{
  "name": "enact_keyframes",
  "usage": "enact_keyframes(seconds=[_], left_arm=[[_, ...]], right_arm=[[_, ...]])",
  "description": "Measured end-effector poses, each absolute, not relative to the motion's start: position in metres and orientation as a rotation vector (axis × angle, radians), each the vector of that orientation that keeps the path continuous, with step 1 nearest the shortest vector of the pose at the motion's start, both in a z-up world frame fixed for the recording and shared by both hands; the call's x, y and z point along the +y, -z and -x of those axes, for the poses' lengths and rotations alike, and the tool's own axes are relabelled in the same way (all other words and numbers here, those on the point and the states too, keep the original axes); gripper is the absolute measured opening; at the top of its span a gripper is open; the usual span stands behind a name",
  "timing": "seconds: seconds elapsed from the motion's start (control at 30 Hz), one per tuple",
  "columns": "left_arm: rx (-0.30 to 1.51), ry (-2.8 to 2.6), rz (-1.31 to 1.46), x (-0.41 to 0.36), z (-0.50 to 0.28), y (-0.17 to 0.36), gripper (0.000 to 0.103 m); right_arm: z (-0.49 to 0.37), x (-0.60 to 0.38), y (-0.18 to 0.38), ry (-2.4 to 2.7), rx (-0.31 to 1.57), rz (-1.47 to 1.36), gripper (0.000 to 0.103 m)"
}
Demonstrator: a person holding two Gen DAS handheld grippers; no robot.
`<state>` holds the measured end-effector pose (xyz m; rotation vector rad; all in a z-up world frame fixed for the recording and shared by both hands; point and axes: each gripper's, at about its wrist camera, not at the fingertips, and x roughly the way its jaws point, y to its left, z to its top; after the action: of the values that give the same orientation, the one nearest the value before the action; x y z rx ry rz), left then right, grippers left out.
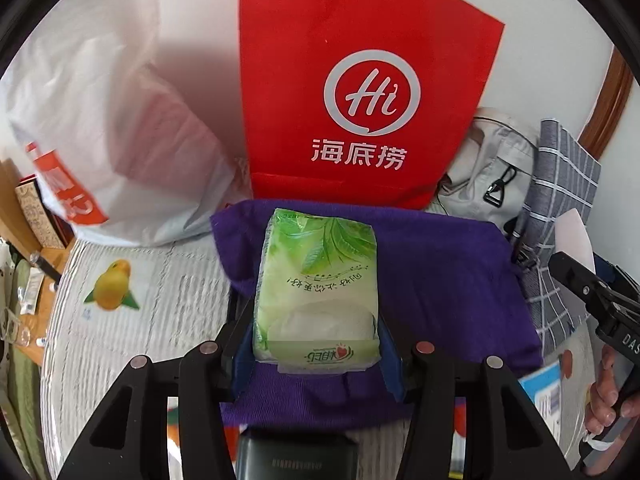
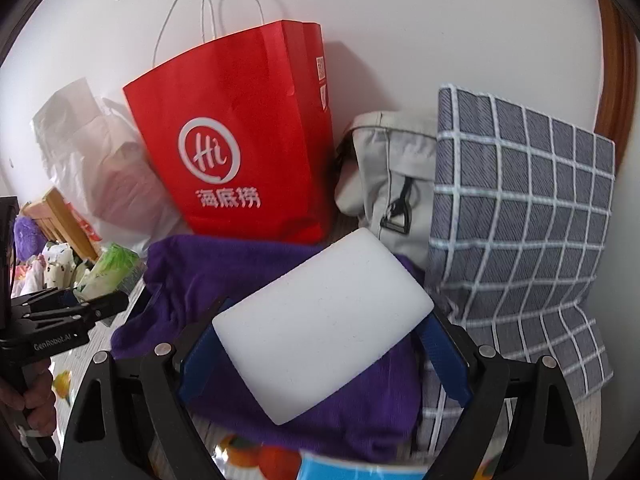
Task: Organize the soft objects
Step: 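Carry the sponge and tissue pack in both grippers over the purple towel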
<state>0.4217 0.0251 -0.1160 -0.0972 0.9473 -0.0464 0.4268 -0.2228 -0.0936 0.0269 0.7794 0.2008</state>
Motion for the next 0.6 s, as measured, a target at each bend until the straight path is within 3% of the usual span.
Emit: enact_keyframes(seconds=[0.6], left_arm=[[1.071,0.070,0.130,0.017,-0.480,0.167,0.050]], right_arm=[[-0.479,-0.220,0.175,-0.210,1.037,-0.025,0.090]])
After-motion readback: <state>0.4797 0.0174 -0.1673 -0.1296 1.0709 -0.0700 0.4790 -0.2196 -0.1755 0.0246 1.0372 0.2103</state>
